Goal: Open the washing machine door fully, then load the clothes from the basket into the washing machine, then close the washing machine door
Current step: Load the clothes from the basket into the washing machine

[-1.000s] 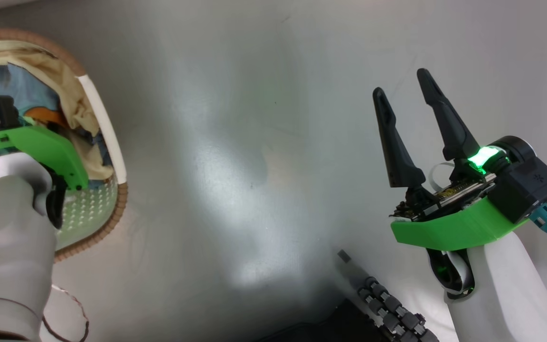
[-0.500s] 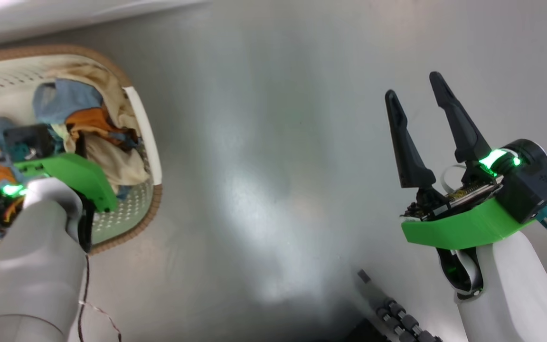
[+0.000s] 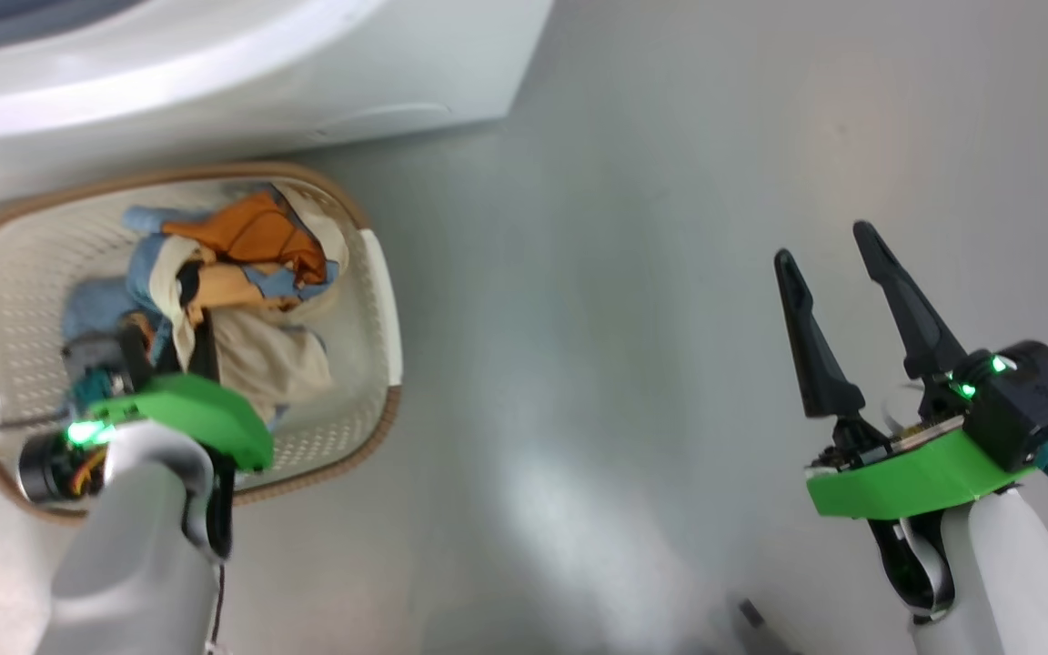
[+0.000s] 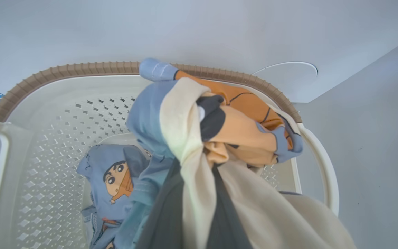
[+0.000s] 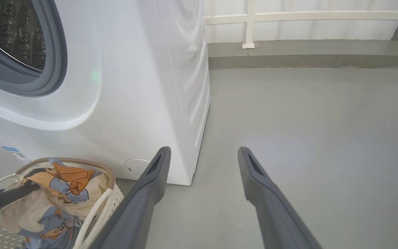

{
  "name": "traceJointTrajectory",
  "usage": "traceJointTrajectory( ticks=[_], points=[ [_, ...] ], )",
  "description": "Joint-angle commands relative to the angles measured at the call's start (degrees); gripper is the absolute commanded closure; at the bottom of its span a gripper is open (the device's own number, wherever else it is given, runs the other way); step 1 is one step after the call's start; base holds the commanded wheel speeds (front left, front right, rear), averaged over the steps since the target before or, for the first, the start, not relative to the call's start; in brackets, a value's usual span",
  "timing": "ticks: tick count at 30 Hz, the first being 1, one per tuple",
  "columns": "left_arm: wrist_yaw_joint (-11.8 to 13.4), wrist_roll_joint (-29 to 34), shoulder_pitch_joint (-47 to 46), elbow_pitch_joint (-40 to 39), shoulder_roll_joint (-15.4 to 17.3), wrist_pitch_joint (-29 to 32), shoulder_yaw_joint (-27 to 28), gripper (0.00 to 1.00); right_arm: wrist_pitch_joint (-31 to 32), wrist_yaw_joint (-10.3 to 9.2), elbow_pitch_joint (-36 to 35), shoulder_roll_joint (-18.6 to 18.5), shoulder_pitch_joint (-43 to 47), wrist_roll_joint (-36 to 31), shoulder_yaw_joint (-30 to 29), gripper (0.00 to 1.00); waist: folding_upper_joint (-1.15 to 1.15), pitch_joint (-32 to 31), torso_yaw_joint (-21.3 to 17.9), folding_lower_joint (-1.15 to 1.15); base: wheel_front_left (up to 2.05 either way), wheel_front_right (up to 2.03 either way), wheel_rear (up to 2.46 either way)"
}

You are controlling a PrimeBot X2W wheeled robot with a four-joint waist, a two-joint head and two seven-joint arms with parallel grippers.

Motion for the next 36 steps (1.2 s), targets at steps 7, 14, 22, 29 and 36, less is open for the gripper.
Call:
traceJointTrajectory(
  ticks=[7,14,22,29,36],
  points=[
    [1.74,4.41,11.63,-13.09,0.67,-0.70,4.77,1.00,-0.26,0.09,0.16,-0.94,5.48,-1.32,0.19,0.00,0.00,-11.27,6.67,0.00,0.00,0.00,0.00],
    [1.87,7.64,19.69,-22.88,0.42,-0.70,7.31,1.00,-0.26,0.09,1.52,-0.65,9.21,-1.60,-0.65,0.00,0.00,-18.67,8.76,0.00,0.00,0.00,0.00],
    [1.32,9.49,28.64,-31.93,1.09,-0.71,9.18,1.00,-0.26,0.09,2.96,0.25,13.56,-2.01,-1.00,0.00,0.00,-26.85,9.66,0.00,0.00,0.00,0.00],
    [1.23,10.60,35.33,-37.89,2.20,-0.43,8.30,1.00,0.62,0.09,2.88,1.39,16.82,-2.58,-1.28,0.00,0.00,-32.47,9.87,0.00,0.00,0.00,0.00],
    [2.28,11.31,40.28,-43.99,3.04,2.96,7.08,1.00,2.11,0.09,1.57,2.28,19.68,-3.45,-2.05,0.00,0.00,-36.23,9.85,0.00,0.00,0.00,0.00]
  ],
)
